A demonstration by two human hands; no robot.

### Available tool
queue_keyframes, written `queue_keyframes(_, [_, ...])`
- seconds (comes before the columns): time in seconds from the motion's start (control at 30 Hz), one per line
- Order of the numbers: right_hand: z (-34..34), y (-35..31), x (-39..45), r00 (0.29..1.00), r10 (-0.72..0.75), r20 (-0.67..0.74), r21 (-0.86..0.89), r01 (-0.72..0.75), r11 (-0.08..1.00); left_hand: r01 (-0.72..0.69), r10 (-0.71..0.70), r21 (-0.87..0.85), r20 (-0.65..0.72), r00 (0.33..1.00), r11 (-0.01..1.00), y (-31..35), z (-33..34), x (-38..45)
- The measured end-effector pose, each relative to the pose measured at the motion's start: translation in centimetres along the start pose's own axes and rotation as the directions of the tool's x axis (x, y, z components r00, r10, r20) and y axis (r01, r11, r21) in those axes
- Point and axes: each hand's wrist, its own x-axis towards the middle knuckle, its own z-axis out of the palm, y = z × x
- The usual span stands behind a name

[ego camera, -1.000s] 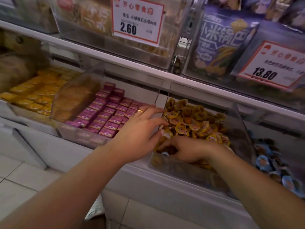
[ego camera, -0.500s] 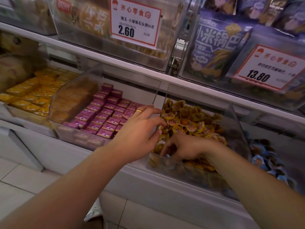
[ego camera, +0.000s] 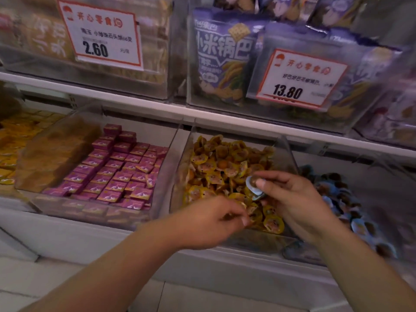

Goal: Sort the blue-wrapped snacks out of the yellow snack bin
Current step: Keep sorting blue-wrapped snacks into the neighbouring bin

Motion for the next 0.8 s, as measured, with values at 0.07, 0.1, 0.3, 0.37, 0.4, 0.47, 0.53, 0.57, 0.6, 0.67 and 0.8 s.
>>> queue_keyframes(0.07, [-0.4, -0.1, -0.5, 0.999, -0.041, -0.029, -0.053, 0.040, 0.998, 0.031, -0.034, 0.018, 0.172, 0.984, 0.999, 0.3, 0.4, 1.4])
queue_keyframes(0.1, [-0.6, -0.3, -0.7, 0.996, -0.073, -0.041, -0.068, 0.070, 0.995, 0.042, -0.050, 0.042, 0.217, 0.975, 0.998, 0.2, 0.4, 2.1])
queue_keyframes(0.3, [-2.4, -1.1, -1.0, 0.986, -0.154, -0.063, -0.146, 0.143, 0.979, 0.082, -0.185, 0.434, 0.201, 0.962, 0.897, -2.9, -1.6, 5.2])
queue_keyframes(0.37, [-3.0, -1.1, -1.3, 0.984, -0.179, -0.014, -0.291, 0.167, 0.942, 0.121, -0.213, 0.561, 0.101, 0.972, 0.819, -4.0, -2.1, 5.5])
queue_keyframes(0.4, [-3.1, -1.1, -1.5, 0.981, -0.190, 0.040, -0.397, 0.190, 0.898, 0.137, -0.204, 0.600, 0.045, 0.978, 0.789, -4.2, -2.2, 5.6])
queue_keyframes(0.47, [-2.8, -0.8, -1.6, 0.954, -0.235, 0.189, -0.659, 0.300, 0.690, 0.145, -0.116, 0.576, -0.087, 0.989, 0.805, -4.2, -2.1, 5.5])
queue_keyframes(0.53, [-2.2, -0.6, -1.7, 0.914, -0.243, 0.326, -0.797, 0.403, 0.449, 0.108, -0.030, 0.441, -0.180, 0.983, 0.891, -3.9, -2.0, 5.0])
queue_keyframes(0.57, [-1.9, -0.6, -1.6, 0.908, -0.224, 0.353, -0.812, 0.417, 0.408, 0.081, -0.022, 0.349, -0.169, 0.985, 0.934, -3.5, -1.9, 4.7])
queue_keyframes(0.6, [-1.8, -0.7, -1.6, 0.911, -0.208, 0.357, -0.816, 0.412, 0.405, 0.058, -0.035, 0.260, -0.095, 0.995, 0.964, -3.2, -1.7, 4.3])
queue_keyframes(0.67, [-1.7, -1.0, -1.7, 0.920, -0.191, 0.343, -0.812, 0.392, 0.433, 0.066, -0.090, 0.132, 0.190, 0.978, 0.989, -2.4, -1.3, 3.8])
queue_keyframes(0.8, [-1.5, -1.2, -1.6, 0.933, -0.120, 0.340, -0.831, 0.358, 0.427, 0.214, -0.245, 0.122, 0.389, 0.888, 0.969, -2.3, -1.5, 3.9])
